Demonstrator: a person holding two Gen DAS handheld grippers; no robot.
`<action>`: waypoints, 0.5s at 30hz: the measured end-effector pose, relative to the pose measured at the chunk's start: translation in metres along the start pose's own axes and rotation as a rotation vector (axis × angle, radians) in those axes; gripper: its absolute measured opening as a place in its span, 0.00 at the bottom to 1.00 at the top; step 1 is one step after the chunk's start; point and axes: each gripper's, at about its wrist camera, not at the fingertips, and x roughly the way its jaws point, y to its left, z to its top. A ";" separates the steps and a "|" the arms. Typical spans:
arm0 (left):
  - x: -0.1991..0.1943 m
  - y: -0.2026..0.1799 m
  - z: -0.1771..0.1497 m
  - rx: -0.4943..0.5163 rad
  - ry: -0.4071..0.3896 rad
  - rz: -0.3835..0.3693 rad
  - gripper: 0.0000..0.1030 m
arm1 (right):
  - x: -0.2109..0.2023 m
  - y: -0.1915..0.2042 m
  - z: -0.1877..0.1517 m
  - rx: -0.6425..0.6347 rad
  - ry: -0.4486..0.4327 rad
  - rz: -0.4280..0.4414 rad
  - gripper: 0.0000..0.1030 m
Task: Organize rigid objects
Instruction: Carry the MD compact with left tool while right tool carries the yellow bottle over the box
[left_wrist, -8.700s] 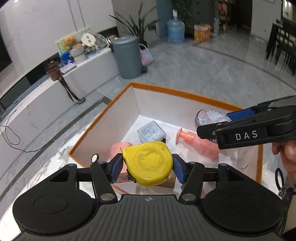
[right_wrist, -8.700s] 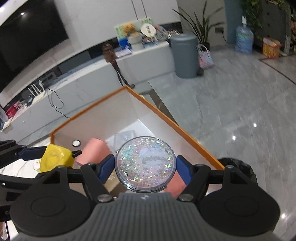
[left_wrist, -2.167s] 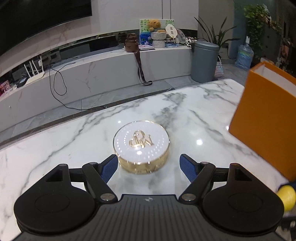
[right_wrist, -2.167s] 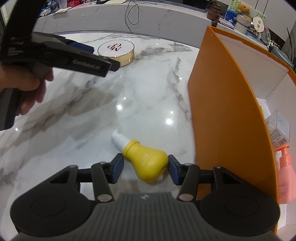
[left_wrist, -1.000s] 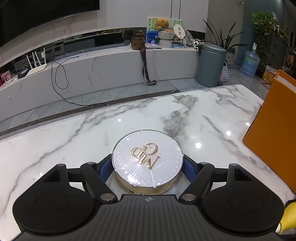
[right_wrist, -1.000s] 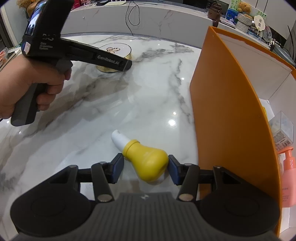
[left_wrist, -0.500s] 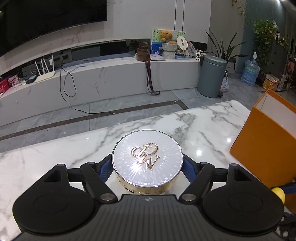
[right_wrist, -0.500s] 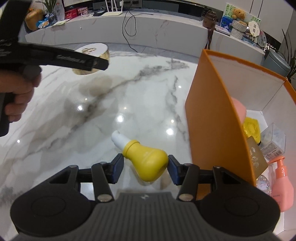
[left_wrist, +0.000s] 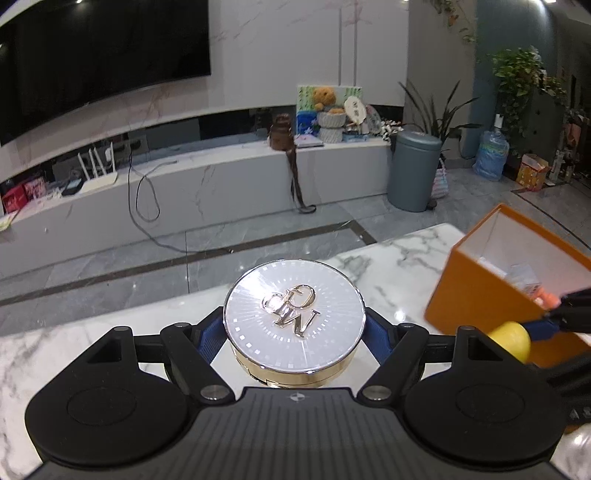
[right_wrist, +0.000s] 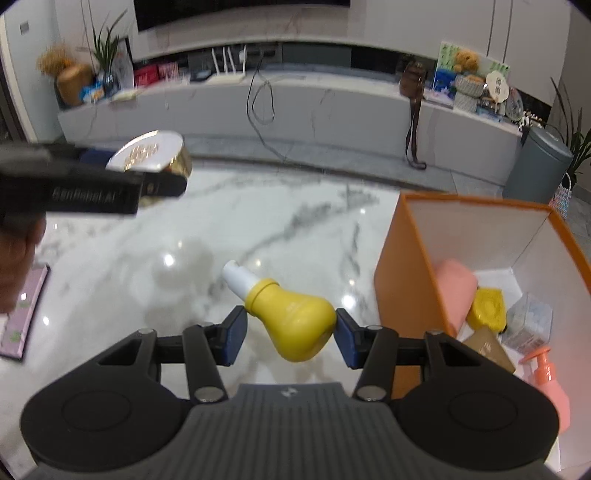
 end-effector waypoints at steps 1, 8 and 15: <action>-0.005 -0.004 0.004 0.013 -0.007 -0.003 0.85 | -0.004 0.000 0.003 0.008 -0.013 0.001 0.49; -0.029 -0.038 0.020 0.081 -0.048 -0.044 0.85 | -0.026 -0.015 0.014 0.077 -0.086 -0.008 0.49; -0.032 -0.070 0.029 0.109 -0.053 -0.091 0.85 | -0.048 -0.039 0.010 0.132 -0.130 -0.032 0.49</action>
